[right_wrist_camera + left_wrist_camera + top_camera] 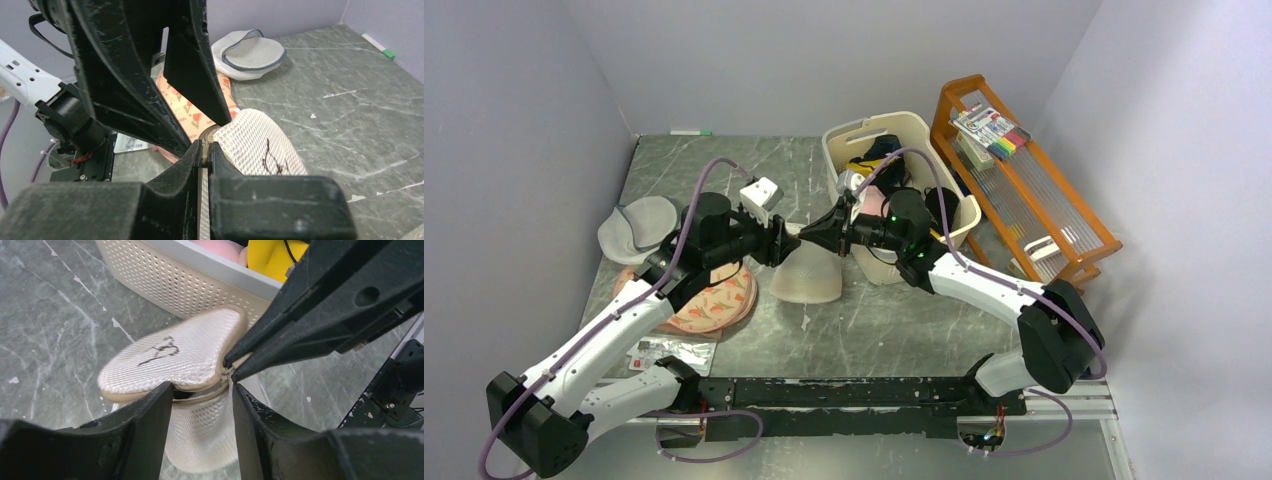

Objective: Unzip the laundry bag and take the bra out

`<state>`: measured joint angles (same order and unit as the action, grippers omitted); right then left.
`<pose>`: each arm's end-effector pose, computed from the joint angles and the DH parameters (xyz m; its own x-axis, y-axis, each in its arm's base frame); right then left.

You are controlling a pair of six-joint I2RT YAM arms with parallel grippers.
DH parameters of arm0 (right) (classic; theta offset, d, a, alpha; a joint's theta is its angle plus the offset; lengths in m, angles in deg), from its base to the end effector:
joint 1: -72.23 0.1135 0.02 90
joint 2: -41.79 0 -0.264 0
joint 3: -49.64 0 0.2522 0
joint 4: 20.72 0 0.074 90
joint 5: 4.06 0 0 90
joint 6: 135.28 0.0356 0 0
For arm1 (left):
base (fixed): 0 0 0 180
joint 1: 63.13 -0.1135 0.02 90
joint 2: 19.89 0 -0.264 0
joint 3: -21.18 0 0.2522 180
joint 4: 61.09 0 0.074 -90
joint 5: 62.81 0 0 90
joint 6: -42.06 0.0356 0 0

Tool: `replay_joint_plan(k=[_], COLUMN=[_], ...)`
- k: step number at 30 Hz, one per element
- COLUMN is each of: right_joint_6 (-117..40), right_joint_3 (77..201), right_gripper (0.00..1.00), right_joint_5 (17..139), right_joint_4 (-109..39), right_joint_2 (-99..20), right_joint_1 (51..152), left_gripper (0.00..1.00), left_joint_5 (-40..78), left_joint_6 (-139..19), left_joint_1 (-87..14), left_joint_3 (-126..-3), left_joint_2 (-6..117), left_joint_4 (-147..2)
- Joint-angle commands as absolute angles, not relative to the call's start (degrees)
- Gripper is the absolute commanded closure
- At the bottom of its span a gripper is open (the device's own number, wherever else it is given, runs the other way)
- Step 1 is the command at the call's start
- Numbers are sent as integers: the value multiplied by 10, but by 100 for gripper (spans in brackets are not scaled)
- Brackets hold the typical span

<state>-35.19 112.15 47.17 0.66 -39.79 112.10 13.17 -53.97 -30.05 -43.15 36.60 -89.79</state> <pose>0.2324 0.2231 0.2964 -0.1412 0.0600 -0.9882 -0.9703 0.1897 0.1502 0.1843 -0.1303 0.3294 -0.3723 0.1209 -0.9202 0.6839 0.7060 -0.1840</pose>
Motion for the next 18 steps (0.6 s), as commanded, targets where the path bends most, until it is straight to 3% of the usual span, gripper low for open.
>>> replay_joint_plan(k=[1,18], right_joint_6=[-388,-391], right_joint_3=[1144,1116], right_gripper=[100,100], right_joint_5=[482,540], right_joint_4=[-4,5], right_joint_2=[-399,-386], right_joint_1=[1132,1123], left_gripper=[45,93], left_joint_5=[152,159], left_joint_6=[-538,-535], left_joint_1=[-304,-304], left_joint_3=[-434,-440], left_joint_2=[364,375], left_joint_4=[-891,-899])
